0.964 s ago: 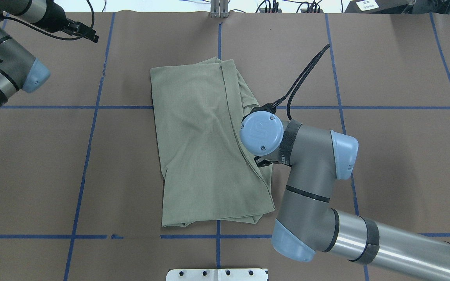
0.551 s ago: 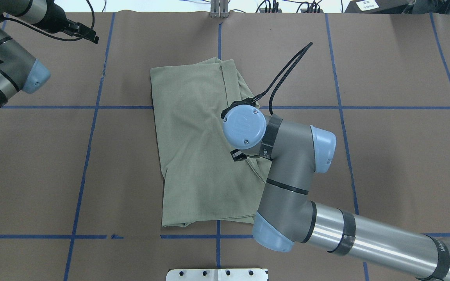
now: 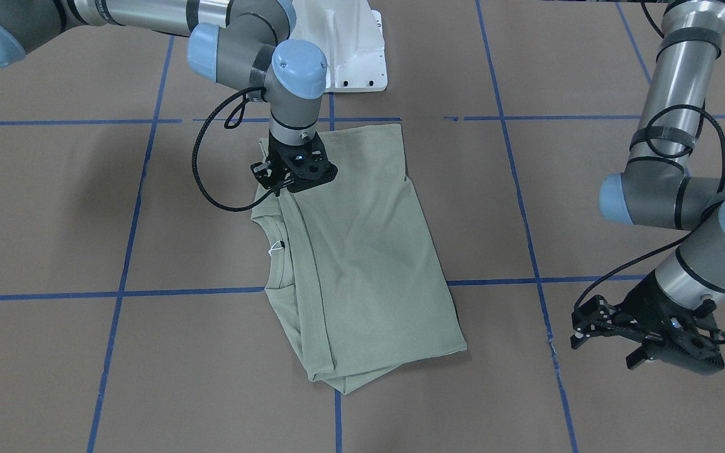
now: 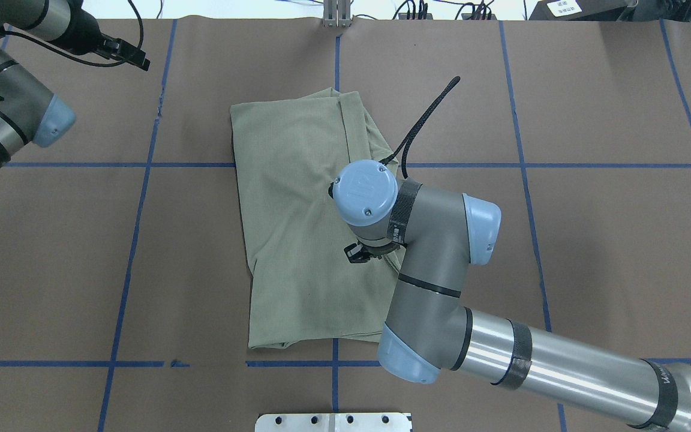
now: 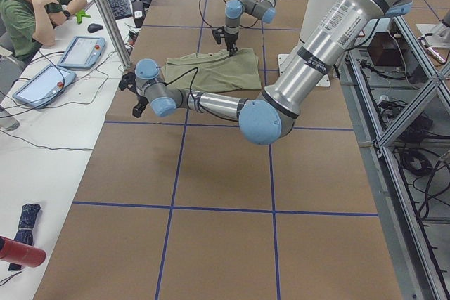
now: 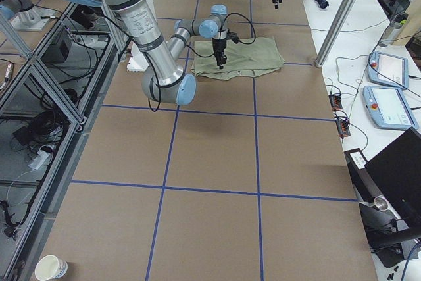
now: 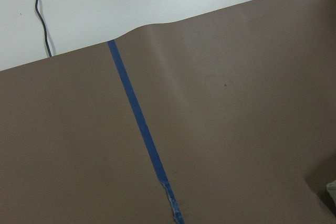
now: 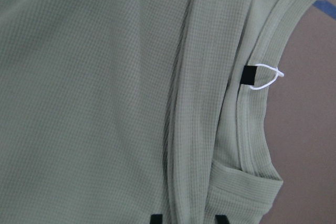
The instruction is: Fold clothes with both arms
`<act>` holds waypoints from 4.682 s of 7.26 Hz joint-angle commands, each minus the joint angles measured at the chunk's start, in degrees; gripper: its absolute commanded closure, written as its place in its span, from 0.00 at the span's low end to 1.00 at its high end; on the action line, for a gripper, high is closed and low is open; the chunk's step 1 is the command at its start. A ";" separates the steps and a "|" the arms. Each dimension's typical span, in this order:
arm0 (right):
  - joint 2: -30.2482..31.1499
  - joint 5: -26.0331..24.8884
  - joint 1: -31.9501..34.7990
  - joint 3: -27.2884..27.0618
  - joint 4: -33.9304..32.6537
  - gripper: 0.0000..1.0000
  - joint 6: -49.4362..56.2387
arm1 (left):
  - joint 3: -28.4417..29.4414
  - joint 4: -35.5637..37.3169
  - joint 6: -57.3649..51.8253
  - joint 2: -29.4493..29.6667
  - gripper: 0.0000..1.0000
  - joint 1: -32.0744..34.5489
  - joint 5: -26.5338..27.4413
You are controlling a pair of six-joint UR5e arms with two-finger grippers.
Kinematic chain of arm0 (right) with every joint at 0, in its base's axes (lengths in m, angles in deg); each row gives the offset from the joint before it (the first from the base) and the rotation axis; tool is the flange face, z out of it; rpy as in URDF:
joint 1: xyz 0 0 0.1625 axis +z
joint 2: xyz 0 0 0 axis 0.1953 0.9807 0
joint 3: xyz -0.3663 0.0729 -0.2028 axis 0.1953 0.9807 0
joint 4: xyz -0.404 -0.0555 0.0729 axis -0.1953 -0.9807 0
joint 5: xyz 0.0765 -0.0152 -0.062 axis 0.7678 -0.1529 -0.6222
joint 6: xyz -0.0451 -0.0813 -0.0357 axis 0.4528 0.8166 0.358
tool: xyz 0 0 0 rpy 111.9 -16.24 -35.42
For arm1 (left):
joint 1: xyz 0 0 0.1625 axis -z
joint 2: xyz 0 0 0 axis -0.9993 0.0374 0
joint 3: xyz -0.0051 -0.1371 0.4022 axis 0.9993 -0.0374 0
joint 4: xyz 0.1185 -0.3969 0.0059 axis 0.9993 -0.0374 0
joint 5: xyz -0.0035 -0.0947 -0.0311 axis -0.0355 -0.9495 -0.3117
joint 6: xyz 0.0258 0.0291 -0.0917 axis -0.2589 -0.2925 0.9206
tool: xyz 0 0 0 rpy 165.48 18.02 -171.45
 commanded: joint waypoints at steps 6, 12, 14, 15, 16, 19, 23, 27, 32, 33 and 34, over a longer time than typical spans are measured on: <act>5.98 -0.01 1.87 -4.96 -0.57 1.00 2.33 | -0.09 -0.01 0.00 -0.04 0.00 -0.10 0.00; 7.97 0.07 4.24 -7.99 0.14 0.00 0.92 | -0.61 -0.01 0.00 -0.31 0.00 -0.10 -0.09; 3.05 0.78 2.85 -2.31 1.09 0.00 1.18 | -0.70 -0.10 0.00 -0.57 0.00 -0.10 -0.09; 2.07 0.69 1.54 -0.97 1.62 0.00 1.27 | -0.62 -0.10 0.00 -0.66 0.00 -0.10 -0.09; 2.32 0.08 0.56 -0.87 1.46 0.09 1.36 | -0.61 -0.10 0.00 -0.66 0.00 -0.10 -0.09; 2.68 -3.44 -1.03 -0.52 1.19 0.29 1.97 | -0.61 -0.01 0.00 -0.66 0.00 -0.10 -0.09; 3.03 -5.46 -0.94 -0.61 1.02 0.90 2.33 | -0.53 -0.01 0.00 -0.66 0.00 -0.10 -0.09; 3.90 -5.38 -0.15 -1.57 1.10 0.93 2.42 | -0.61 -0.01 0.00 -0.66 0.00 -0.18 -0.09; 10.85 -5.64 0.12 -7.72 1.19 0.00 1.54 | -0.61 -0.10 0.00 -0.66 0.00 -0.18 -0.09; 10.76 -5.55 0.64 -7.64 1.28 0.00 1.54 | -0.61 -0.01 0.00 -0.57 0.00 -0.18 -0.09; 10.42 -5.46 1.69 -7.46 1.71 0.00 1.45 | -0.61 -0.10 0.00 -0.57 0.00 -0.18 -0.09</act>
